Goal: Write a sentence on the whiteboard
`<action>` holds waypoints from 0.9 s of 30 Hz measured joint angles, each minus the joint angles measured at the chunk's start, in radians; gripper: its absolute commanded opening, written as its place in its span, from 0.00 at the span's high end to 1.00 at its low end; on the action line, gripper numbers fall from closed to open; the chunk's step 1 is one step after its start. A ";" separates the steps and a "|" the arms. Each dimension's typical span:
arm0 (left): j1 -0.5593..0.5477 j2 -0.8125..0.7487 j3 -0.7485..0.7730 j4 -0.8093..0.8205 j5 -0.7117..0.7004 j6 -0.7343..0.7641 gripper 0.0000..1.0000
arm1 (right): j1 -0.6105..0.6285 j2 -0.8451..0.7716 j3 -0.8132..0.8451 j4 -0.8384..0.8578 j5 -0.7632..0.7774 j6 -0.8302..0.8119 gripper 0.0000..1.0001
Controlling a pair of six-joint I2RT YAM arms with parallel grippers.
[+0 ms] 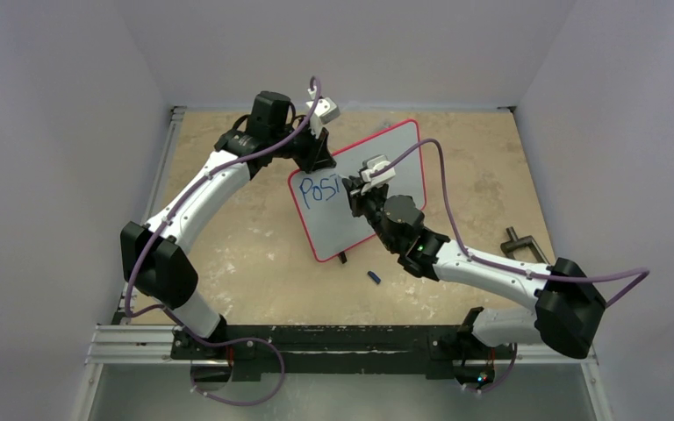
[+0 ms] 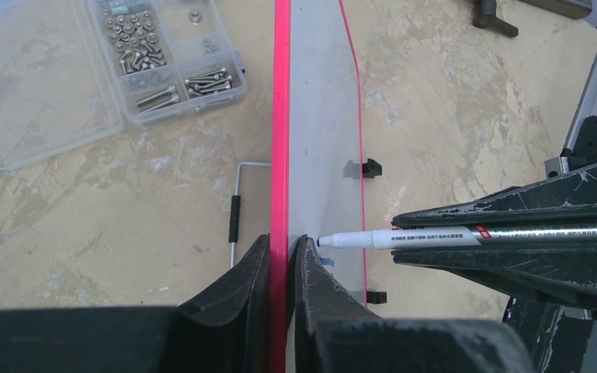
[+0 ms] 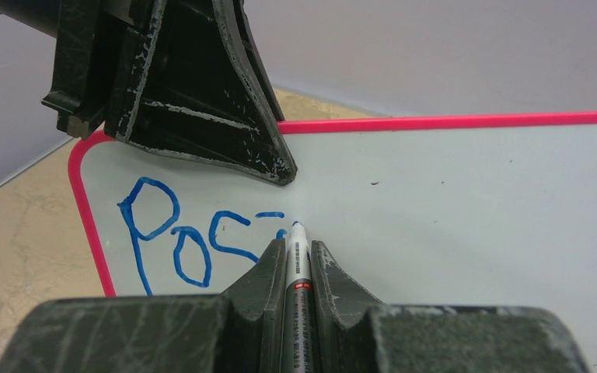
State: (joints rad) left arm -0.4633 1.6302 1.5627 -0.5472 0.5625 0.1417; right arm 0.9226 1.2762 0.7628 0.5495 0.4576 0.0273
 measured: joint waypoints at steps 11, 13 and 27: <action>0.000 0.000 0.000 0.000 0.000 0.000 1.00 | 0.000 0.000 0.000 0.005 0.009 -0.002 1.00; -0.001 0.000 0.000 0.000 0.000 0.000 1.00 | -0.002 0.000 0.000 0.005 0.018 -0.002 1.00; -0.001 0.000 0.000 0.001 -0.006 0.000 1.00 | -0.026 -0.002 0.000 0.004 0.025 -0.002 1.00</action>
State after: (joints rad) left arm -0.4644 1.6302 1.5631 -0.5465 0.5560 0.1417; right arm 0.8963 1.2739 0.7624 0.5533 0.4828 0.0254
